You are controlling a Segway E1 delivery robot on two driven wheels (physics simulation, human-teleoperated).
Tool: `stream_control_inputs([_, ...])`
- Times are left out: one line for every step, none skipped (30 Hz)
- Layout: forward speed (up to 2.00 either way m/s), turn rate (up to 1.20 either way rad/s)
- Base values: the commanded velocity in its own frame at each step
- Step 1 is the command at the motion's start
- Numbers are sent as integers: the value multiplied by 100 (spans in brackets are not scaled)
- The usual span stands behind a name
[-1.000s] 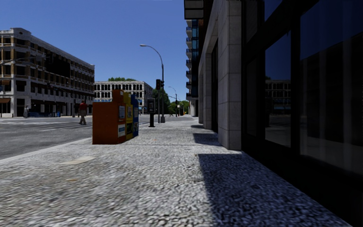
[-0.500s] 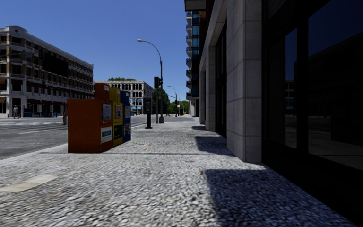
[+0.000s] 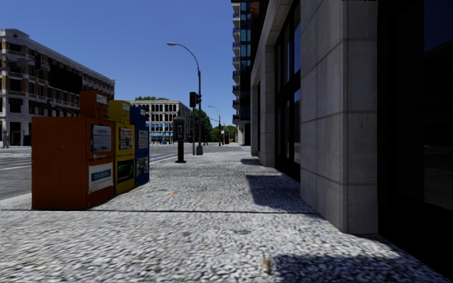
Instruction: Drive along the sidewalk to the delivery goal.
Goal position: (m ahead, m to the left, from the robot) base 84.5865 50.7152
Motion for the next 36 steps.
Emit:
stream_control_inputs([200, 0])
stream_control_inputs([200, 0])
stream_control_inputs([200, 0])
stream_control_inputs([200, 0])
stream_control_inputs([200, 0])
stream_control_inputs([200, 0])
stream_control_inputs([200, 0])
stream_control_inputs([200, 0])
stream_control_inputs([200, 0])
stream_control_inputs([200, 0])
stream_control_inputs([200, 0])
stream_control_inputs([200, 0])
stream_control_inputs([200, 0])
stream_control_inputs([200, 0])
stream_control_inputs([200, 0])
stream_control_inputs([200, 0])
stream_control_inputs([200, 0])
stream_control_inputs([200, 0])
stream_control_inputs([200, 0])
stream_control_inputs([200, 0])
stream_control_inputs([200, 0])
stream_control_inputs([200, 0])
stream_control_inputs([200, 0])
stream_control_inputs([200, 0])
stream_control_inputs([200, 0])
stream_control_inputs([200, 0])
stream_control_inputs([200, 0])
stream_control_inputs([200, 0])
stream_control_inputs([200, 0])
stream_control_inputs([200, 0])
stream_control_inputs([200, 0])
stream_control_inputs([200, 0])
stream_control_inputs([200, 0])
stream_control_inputs([200, 0])
stream_control_inputs([200, 0])
stream_control_inputs([200, 0])
